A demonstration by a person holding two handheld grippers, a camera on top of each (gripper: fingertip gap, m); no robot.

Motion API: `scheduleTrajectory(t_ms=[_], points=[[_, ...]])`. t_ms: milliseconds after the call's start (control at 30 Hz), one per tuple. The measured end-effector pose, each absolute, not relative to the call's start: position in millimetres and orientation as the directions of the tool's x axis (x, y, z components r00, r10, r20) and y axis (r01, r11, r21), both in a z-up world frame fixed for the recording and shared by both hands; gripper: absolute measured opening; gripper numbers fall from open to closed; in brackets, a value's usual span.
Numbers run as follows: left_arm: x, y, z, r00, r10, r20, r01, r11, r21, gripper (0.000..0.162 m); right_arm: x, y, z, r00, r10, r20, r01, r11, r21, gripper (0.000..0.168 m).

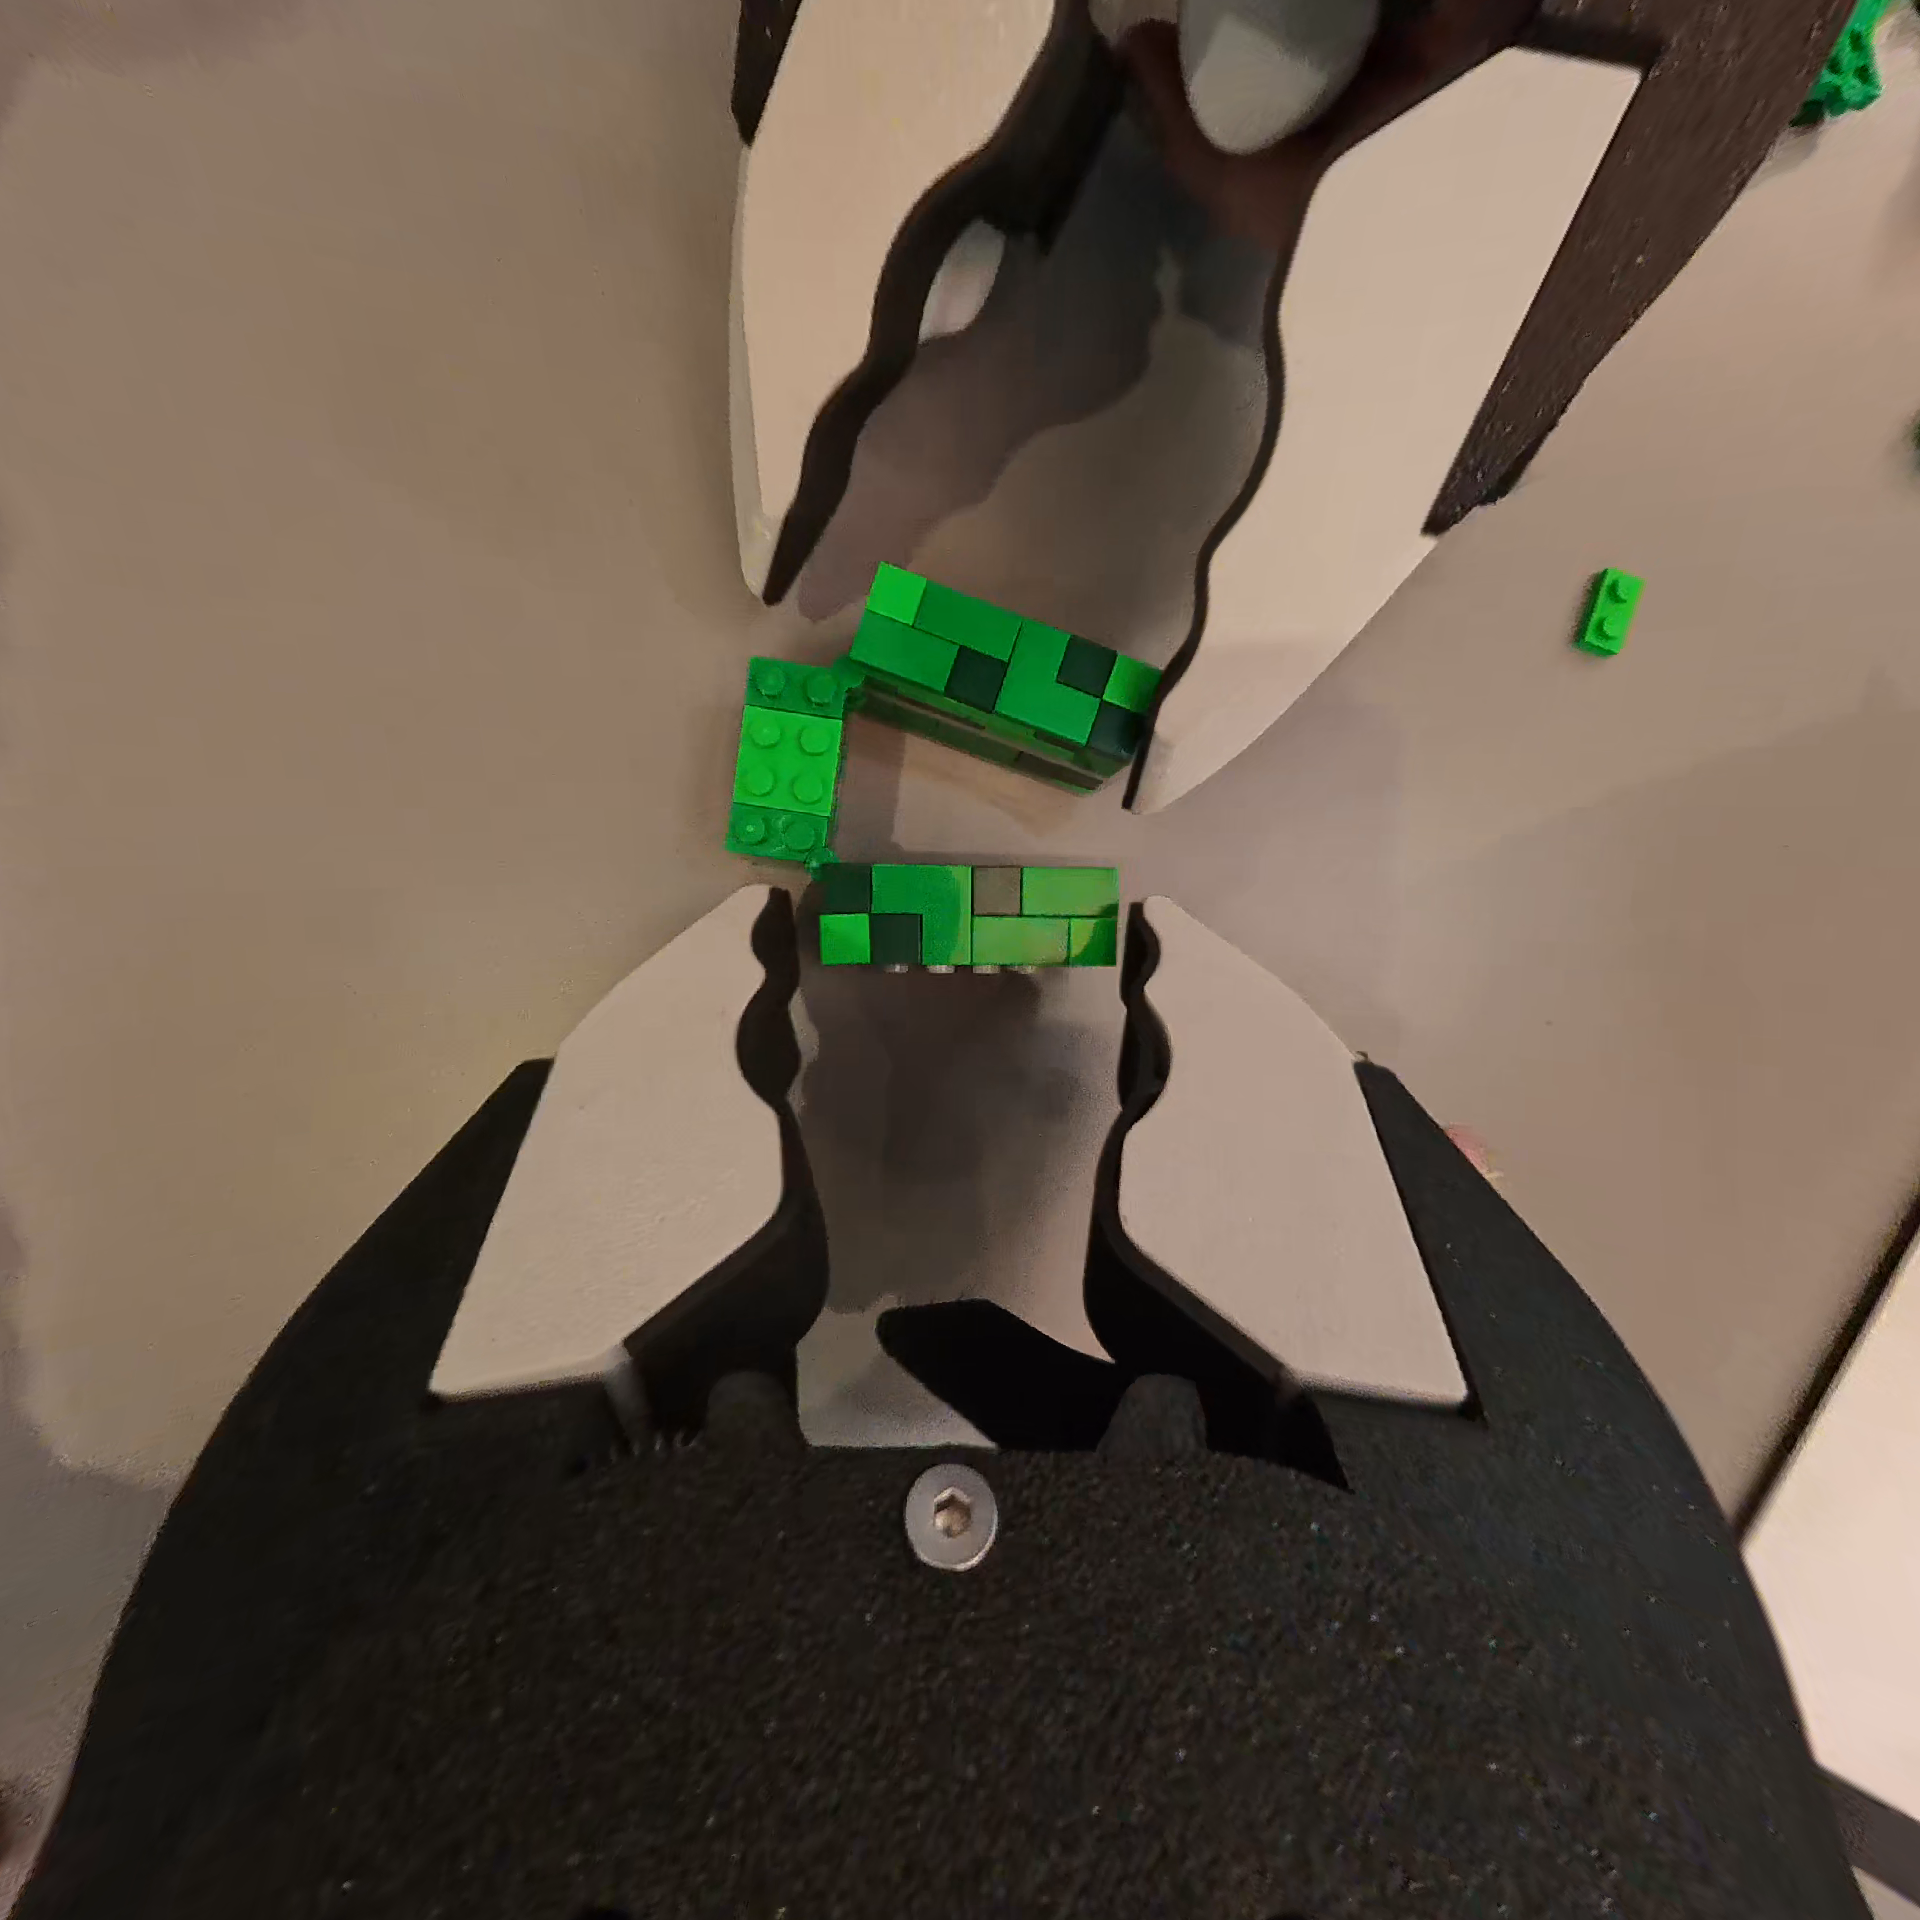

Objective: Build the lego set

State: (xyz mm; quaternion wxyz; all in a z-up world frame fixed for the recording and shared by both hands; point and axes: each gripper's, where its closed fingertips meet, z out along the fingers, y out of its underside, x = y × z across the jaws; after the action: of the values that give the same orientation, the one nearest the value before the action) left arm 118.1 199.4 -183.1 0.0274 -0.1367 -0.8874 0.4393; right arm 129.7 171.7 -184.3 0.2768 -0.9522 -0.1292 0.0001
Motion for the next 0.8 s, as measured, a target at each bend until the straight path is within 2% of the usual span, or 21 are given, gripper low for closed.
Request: scheduleTrajectory(t_ms=[100, 533, 800], points=[[122.7, 198.4, -183.5, -0.968, 0.234, -0.091, 0.214, 0.581, -0.785, 0.055, 128.1, 173.1, -185.0, 0.97, 0.236, 0.064, 0.234, -0.816, -0.528, 0.054], [124.1, 203.0, -184.1, -0.994, 0.043, -0.098, 0.103, 0.633, -0.767, 0.055, 126.2, 165.7, -184.7, 0.986, -0.054, 0.156, 0.027, -0.878, -0.477, 0.054], [124.2, 203.0, -184.5, -0.997, 0.032, -0.064, 0.07, 0.617, -0.784, 0.055, 125.8, 165.7, -185.4, 0.99, -0.048, 0.134, 0.019, -0.889, -0.457, 0.054]])
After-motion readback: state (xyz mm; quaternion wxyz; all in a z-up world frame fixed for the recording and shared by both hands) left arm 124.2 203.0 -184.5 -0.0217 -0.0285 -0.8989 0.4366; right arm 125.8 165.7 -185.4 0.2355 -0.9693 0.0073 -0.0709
